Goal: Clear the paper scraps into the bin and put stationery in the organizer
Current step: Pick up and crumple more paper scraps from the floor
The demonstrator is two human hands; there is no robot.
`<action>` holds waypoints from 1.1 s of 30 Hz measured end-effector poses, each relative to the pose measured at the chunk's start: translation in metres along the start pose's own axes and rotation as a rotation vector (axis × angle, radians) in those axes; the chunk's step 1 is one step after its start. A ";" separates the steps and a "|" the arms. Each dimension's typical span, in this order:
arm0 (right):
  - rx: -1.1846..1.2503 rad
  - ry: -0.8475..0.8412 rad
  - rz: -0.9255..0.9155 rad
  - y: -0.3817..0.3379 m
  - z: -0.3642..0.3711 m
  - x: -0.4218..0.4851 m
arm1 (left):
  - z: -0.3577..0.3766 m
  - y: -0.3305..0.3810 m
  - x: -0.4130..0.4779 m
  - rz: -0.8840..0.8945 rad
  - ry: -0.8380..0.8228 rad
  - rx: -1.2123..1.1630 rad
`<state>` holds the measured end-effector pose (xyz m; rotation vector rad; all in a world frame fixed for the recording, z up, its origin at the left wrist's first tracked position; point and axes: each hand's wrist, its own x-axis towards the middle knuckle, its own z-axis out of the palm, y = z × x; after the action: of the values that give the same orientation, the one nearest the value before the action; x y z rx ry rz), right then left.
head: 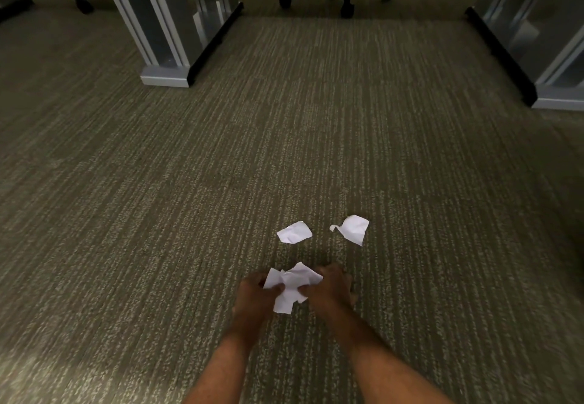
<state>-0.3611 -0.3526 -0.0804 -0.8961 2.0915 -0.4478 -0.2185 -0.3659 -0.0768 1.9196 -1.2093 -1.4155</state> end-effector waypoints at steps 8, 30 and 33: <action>0.039 -0.236 -0.009 0.000 -0.019 -0.004 | -0.001 0.004 -0.013 -0.014 -0.076 -0.125; 0.772 -0.576 -0.051 0.009 -0.060 -0.099 | -0.007 0.022 -0.086 0.069 -0.004 -0.279; 0.832 -0.641 -0.040 0.008 -0.065 -0.108 | -0.013 0.028 -0.097 0.111 -0.021 -0.261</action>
<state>-0.3692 -0.2680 0.0133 -0.4778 1.1329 -0.8360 -0.2255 -0.2994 -0.0007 1.6404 -1.0645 -1.4579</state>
